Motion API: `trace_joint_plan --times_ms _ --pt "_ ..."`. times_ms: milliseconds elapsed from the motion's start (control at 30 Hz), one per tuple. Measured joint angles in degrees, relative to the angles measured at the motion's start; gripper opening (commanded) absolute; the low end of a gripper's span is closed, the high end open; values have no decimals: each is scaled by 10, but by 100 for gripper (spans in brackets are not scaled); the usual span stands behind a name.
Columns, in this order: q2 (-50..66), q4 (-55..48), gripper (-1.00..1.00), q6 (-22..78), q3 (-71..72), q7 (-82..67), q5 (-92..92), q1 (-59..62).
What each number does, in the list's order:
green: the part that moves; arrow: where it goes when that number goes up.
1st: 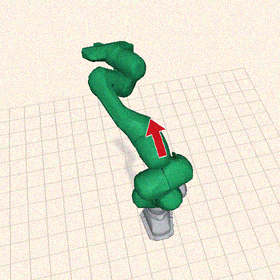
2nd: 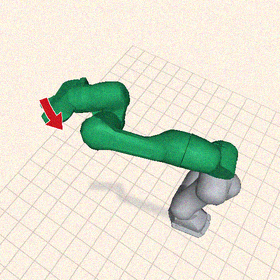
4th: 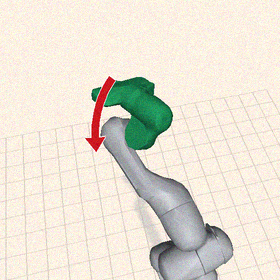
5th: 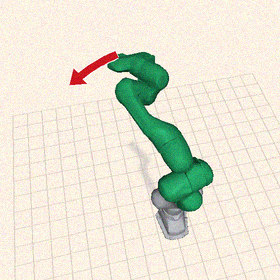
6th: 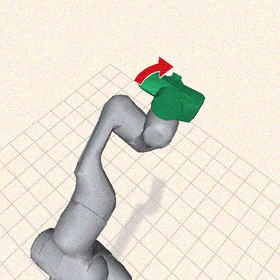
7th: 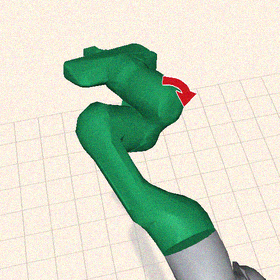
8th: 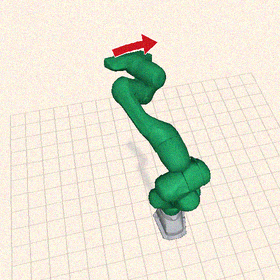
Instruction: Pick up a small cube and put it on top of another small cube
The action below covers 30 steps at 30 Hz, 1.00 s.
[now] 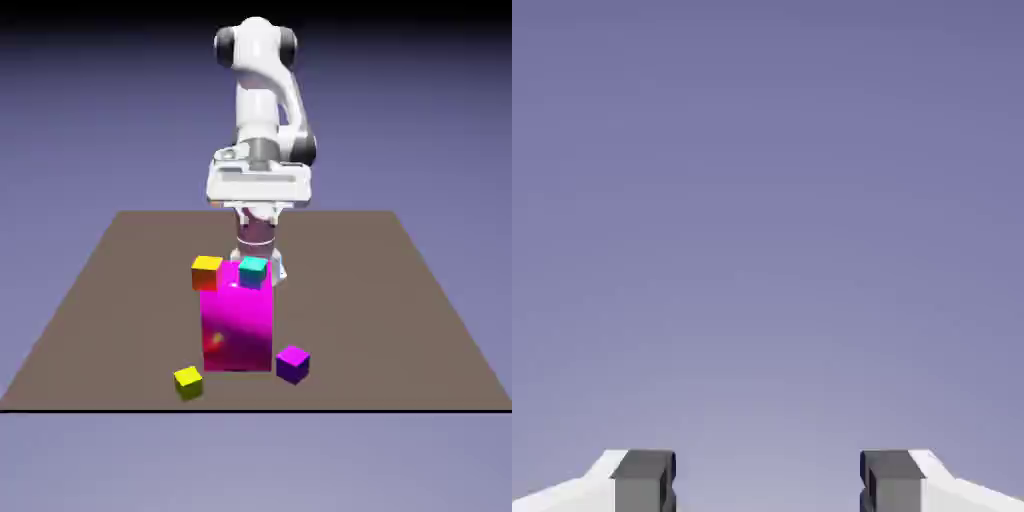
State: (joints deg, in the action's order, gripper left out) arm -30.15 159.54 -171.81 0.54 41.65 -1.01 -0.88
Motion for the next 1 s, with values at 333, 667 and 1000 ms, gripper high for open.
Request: trace_joint_plan --times_ms 333,667,1000 --pt "208 -121 0 182 45 -67 -84 -16" --pt "415 -242 0 364 90 -133 -168 -32" --pt "566 -271 -100 340 75 -123 -244 -44"
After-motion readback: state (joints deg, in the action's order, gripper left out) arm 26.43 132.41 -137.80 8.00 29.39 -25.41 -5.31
